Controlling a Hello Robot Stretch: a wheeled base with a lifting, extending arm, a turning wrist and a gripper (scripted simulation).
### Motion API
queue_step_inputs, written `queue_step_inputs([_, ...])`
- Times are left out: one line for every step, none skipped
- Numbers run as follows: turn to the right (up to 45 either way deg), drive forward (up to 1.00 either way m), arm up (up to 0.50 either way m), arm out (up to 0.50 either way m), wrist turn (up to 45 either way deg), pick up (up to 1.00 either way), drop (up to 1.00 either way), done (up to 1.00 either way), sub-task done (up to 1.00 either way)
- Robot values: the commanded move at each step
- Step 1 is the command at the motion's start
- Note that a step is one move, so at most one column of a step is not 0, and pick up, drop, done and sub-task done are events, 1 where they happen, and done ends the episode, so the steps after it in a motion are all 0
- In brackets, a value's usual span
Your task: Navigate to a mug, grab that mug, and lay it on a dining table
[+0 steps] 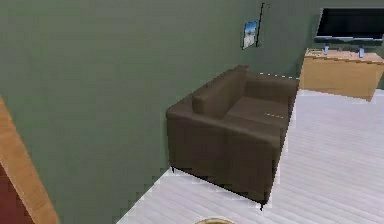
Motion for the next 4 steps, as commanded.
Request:
queue_step_inputs([45.0, 0.0, 0.0, 0.0, 0.0, 0.0, 0.0, 0.0, 0.0])
queue_step_inputs([39.0, 0.0, 0.0, 0.0, 0.0, 0.0, 0.0, 0.0, 0.0])
queue_step_inputs([0.0, 0.0, 0.0, 0.48, 0.0, 0.0, 0.0, 0.0, 0.0])
queue_step_inputs([0.0, 0.0, 0.0, 0.0, 39.0, 0.0, 0.0, 0.0, 0.0])
